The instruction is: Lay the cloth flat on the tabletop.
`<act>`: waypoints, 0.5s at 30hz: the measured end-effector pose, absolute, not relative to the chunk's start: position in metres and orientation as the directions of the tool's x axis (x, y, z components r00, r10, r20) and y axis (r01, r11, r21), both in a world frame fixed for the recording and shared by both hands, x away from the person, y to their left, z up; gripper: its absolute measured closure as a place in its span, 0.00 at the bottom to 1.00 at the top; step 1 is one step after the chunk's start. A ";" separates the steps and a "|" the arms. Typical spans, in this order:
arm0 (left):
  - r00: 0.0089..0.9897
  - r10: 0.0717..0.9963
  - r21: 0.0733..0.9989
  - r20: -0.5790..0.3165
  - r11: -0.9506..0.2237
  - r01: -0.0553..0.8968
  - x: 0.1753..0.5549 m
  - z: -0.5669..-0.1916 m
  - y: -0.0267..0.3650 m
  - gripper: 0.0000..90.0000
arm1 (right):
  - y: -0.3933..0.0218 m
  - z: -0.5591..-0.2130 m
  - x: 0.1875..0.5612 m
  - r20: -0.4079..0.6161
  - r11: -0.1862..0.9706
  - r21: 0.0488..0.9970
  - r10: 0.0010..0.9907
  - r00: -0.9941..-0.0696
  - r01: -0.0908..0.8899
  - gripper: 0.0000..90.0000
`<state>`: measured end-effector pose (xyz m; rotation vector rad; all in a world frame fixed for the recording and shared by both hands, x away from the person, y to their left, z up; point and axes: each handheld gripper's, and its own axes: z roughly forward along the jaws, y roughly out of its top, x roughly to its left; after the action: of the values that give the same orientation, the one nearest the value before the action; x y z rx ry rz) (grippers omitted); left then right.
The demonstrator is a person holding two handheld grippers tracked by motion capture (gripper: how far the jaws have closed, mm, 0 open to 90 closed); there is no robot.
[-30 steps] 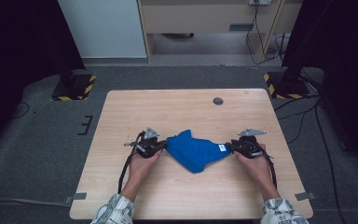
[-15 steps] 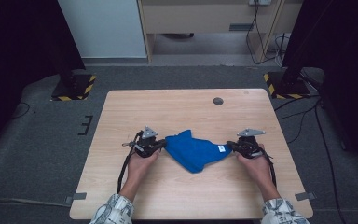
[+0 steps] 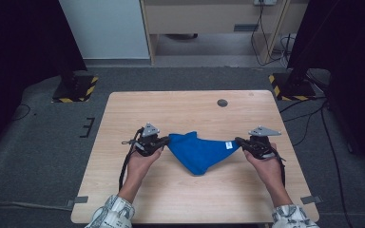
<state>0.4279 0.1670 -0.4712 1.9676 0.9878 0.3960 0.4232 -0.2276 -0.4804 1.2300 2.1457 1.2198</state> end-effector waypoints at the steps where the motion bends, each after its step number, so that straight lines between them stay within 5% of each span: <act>1: 0.633 0.769 0.819 -0.094 -0.302 0.488 0.428 -0.468 0.167 0.94 | -0.227 -0.477 0.423 0.085 0.242 0.833 0.833 -0.546 0.498 0.99; 15: 0.657 0.751 0.829 -0.059 -0.329 0.451 0.437 -0.434 0.164 0.94 | -0.227 -0.434 0.423 0.015 0.271 0.854 0.841 -0.541 0.444 0.99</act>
<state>0.4373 0.1639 -0.4343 1.9804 0.9372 0.4243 0.4232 -0.2267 -0.4337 1.1580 2.1026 1.1917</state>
